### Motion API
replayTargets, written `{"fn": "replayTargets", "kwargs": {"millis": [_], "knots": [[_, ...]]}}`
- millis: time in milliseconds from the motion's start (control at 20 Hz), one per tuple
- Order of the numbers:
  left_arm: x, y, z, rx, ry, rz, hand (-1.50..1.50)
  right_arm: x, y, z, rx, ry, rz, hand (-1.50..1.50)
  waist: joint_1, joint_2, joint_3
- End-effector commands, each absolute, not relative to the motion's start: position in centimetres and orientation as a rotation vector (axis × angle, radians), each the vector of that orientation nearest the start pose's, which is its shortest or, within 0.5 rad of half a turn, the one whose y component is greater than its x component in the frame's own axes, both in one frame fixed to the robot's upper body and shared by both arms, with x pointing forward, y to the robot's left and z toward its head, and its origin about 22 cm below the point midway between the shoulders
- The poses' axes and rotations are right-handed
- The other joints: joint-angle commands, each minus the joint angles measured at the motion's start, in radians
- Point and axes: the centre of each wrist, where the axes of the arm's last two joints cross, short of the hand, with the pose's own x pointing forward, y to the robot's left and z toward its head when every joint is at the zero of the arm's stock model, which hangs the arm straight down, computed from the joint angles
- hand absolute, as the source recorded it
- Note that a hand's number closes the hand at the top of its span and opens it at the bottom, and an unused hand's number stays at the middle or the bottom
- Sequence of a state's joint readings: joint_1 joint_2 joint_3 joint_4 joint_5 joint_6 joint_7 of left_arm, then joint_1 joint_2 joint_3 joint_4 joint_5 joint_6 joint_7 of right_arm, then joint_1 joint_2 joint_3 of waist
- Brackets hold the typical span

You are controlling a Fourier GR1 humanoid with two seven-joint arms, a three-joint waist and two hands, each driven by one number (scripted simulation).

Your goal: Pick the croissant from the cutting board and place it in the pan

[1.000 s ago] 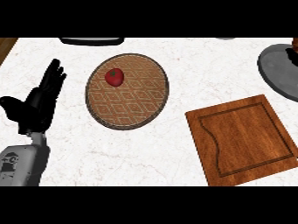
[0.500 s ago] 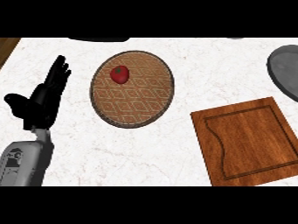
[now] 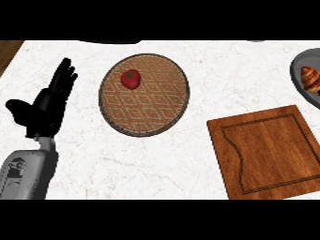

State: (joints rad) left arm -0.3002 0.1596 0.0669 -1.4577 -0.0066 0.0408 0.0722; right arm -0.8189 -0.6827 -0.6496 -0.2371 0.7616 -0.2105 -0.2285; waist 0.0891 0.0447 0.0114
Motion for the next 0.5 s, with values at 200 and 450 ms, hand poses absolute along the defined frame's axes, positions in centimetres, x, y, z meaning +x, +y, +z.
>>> {"fn": "replayTargets", "kwargs": {"millis": [200, 450], "knots": [[31.1, 24.5, 6.5, 0.112, -1.679, -0.091, 0.0, 34.7, -48.4, 7.0, -0.956, -1.35, 0.134, -1.5, 0.004, -0.001, 0.002], [30.7, 26.0, 5.8, 0.145, -1.659, -0.082, 0.0, 34.2, -49.4, 7.7, -0.943, -1.52, -0.11, -1.5, -0.025, -0.012, -0.001]]}}
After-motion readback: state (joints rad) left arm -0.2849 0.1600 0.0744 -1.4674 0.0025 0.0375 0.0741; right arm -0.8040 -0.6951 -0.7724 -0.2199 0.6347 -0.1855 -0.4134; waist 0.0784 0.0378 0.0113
